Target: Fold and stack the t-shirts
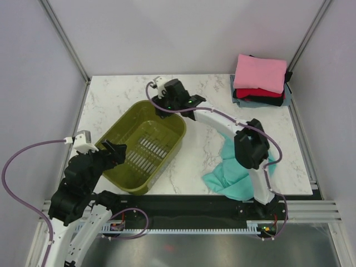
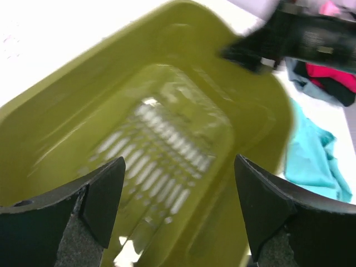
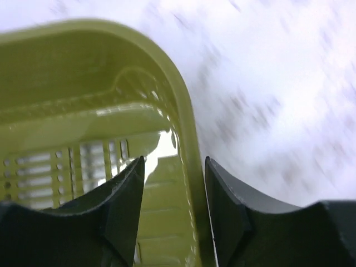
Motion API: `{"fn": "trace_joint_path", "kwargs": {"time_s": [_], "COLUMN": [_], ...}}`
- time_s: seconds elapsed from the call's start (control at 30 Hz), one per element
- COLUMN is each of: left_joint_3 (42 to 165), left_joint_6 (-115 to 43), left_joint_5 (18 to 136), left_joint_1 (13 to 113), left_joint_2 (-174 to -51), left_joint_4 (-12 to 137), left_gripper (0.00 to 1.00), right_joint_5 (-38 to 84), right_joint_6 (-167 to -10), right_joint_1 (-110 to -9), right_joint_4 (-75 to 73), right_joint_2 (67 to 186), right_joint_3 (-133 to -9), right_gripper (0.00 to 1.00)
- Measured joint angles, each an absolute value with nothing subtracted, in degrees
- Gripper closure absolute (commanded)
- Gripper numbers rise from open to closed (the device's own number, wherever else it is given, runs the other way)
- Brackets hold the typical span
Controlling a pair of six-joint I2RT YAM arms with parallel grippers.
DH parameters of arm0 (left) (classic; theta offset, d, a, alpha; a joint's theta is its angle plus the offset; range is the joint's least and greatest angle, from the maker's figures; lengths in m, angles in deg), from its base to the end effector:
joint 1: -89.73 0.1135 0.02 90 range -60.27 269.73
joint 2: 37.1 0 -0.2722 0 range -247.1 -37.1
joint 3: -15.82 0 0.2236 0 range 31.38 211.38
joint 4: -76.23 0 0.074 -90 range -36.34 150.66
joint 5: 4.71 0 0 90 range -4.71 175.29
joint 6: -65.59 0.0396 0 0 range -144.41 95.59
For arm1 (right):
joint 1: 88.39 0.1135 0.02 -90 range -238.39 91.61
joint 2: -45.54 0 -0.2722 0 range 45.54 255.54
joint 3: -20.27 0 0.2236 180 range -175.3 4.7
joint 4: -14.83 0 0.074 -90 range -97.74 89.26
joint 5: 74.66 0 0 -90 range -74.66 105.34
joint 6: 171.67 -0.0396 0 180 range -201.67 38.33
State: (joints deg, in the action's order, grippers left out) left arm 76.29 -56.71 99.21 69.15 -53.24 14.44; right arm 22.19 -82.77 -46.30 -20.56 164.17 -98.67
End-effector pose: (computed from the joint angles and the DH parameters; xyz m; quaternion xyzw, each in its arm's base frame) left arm 0.0274 -0.0001 0.3117 -0.1530 0.7888 -0.1740 0.5693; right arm 0.3432 0.3164 0.2885 -0.3359 0.8200 0.2187 0.4085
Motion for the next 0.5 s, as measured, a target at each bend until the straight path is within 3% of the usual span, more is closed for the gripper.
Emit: {"fn": "trace_joint_path", "kwargs": {"time_s": [0.07,0.1,0.13,0.17,0.3,0.5], "left_joint_3": [78.63,79.98,81.54,83.04,89.12,90.98], "left_joint_6": [-56.57,-56.49,-56.42,-56.16,-54.69,-52.75], "left_joint_5": [97.15,96.41,95.29,94.46,90.27,80.69], "left_joint_1": [69.15,69.13,69.15,69.15,69.30,69.39], "left_joint_2": [-54.99,-55.80,-56.63,-57.33,-60.15,-65.57], "left_joint_4": [14.42,14.47,14.38,14.42,14.40,14.51], "left_gripper": [0.15,0.15,0.15,0.16,0.18,0.20], "right_joint_5": [22.39,22.34,22.30,21.01,15.81,5.80], "right_joint_6": [-83.40,-83.71,-84.63,-84.48,-85.66,-87.60], "right_joint_1": [-42.43,-40.42,-38.50,-36.88,-34.50,-35.94], "right_joint_4": [-18.66,-17.85,-17.28,-16.05,-13.04,-10.20], "right_joint_2": [171.76,175.84,179.91,183.27,188.52,178.01], "right_joint_3": [-108.75,-114.21,-120.18,-124.99,-133.08,-120.73], "right_gripper": [0.33,0.20,0.16,0.04,0.02,0.02]}}
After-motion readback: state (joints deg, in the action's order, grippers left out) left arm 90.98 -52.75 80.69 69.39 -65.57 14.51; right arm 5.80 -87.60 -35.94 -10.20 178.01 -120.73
